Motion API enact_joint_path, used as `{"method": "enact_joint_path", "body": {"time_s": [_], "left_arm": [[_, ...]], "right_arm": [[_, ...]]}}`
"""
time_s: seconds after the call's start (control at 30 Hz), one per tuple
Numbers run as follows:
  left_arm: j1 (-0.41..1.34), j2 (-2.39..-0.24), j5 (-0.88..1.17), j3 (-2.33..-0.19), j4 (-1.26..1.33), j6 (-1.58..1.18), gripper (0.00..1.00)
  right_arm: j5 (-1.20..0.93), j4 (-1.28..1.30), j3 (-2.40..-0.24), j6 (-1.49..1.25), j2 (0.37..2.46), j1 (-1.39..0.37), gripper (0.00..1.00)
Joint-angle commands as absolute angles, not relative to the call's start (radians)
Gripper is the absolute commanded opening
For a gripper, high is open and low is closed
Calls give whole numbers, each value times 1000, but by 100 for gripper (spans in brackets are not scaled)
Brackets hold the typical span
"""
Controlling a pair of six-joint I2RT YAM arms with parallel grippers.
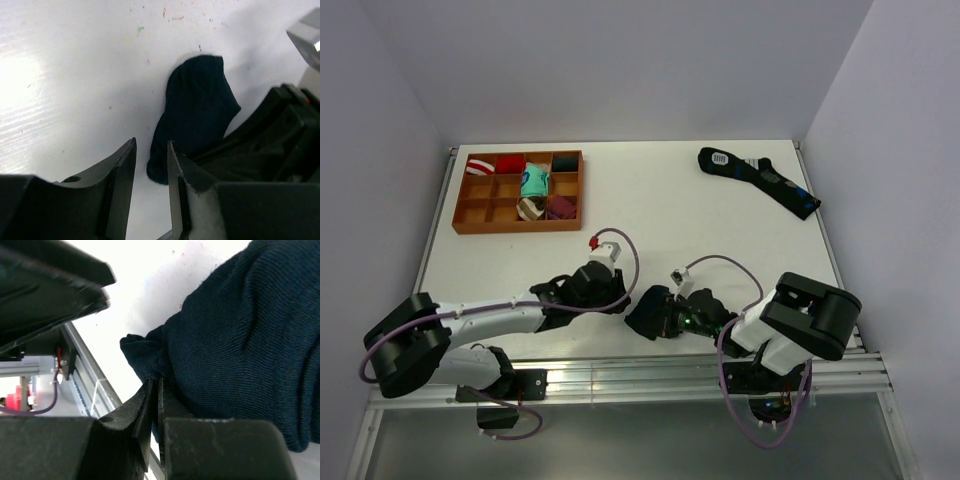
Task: Roll the socks
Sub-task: Roll the sock at the center of the board.
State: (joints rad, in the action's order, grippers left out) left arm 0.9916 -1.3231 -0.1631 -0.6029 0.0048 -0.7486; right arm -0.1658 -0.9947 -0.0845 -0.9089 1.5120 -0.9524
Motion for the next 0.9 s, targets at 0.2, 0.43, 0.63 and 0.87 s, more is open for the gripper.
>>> {"method": "enact_joint_path", "body": {"time_s": [0.2, 0.43, 0.63, 0.87], "left_arm": [[1002, -1157, -97, -378, 303, -706, 42], [1048, -1218, -123, -322, 463, -667, 46], [1063, -1268, -114, -304, 540, -644, 46], [1074, -1308, -130, -311, 555, -604, 45]], "right_arm": [[-324, -727, -66, -913, 1559, -855, 11], [-419, -634, -109, -905, 1585, -784, 11], [-480, -655, -120, -908, 1652, -739, 11], [-497, -641, -113, -917, 1655, -700, 11]]}}
